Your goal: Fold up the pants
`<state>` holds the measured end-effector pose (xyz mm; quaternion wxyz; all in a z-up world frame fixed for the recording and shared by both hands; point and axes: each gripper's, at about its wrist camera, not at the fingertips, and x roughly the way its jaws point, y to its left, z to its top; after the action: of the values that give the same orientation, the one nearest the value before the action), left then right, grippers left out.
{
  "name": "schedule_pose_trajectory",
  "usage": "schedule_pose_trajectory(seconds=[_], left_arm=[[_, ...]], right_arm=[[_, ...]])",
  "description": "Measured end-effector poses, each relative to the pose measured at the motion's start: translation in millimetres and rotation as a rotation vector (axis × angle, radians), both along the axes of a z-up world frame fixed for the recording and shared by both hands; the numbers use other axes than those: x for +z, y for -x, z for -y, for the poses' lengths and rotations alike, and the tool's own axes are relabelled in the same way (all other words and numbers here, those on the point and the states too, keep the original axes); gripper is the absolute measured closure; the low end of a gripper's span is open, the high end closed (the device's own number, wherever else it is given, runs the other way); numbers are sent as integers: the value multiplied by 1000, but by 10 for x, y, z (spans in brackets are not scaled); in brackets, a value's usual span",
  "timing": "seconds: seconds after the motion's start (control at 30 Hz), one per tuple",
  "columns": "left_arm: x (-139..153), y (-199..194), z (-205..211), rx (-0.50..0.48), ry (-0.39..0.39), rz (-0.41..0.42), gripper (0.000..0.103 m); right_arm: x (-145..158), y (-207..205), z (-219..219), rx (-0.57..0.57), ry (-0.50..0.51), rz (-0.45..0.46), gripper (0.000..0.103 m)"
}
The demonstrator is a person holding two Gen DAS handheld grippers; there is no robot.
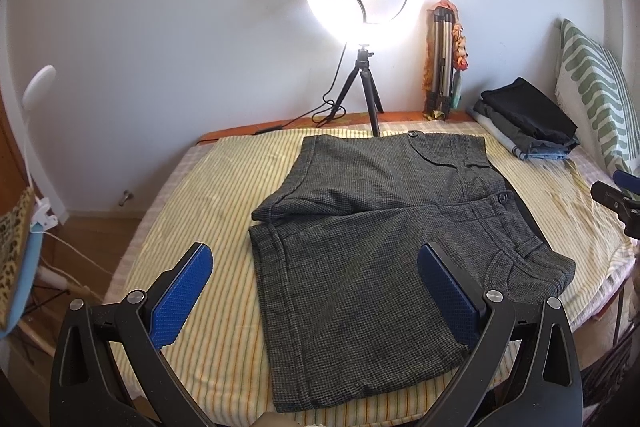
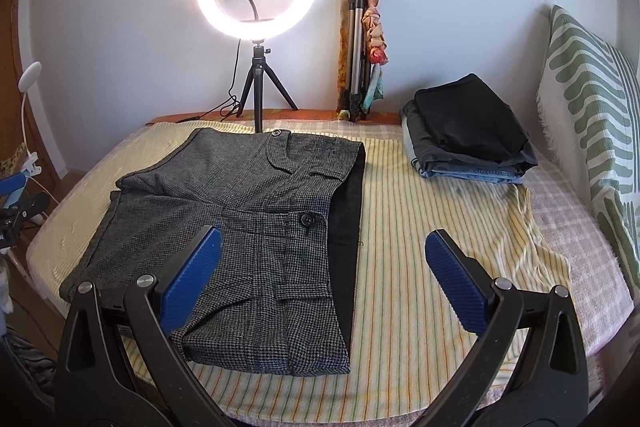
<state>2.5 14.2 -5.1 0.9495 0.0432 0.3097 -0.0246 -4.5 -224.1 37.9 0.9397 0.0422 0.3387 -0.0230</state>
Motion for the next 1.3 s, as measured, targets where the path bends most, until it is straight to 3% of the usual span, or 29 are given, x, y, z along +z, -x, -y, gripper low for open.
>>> schedule_pose_trajectory(seconds=[0.07,0.13,0.33,0.43,0.53,0.7,0.83,1.0,1.23,1.3], left_arm=[[-28,-14,-57,-10,18,-28,6],[-52,-20,-110,-24,28,-43,18],[-106,7,-263,-103,40,-88,30],[-138,48,-274,-147,8,-107,39],[-219,57,-290,-200,10,-171,49],[-424,132,-196,-299,-21,-267,63],[-579,182,-86,-368,-43,-330,64],[-695,168,-46,-398,-42,-361,64],[-818,128,20,-434,-60,-372,64],[-827,115,24,-442,-60,-373,64]], right_arm=[[4,18,0,10,2,6,0],[6,41,2,21,1,20,0],[11,115,-64,183,-2,27,4],[-6,139,-159,294,63,-6,8],[-91,168,-323,439,165,-73,19],[-329,205,-484,587,223,-185,33],[-525,176,-532,661,232,-274,44],[-771,191,-692,757,344,-323,45],[-985,173,-784,781,508,-360,45],[-1004,178,-798,790,538,-358,59]])
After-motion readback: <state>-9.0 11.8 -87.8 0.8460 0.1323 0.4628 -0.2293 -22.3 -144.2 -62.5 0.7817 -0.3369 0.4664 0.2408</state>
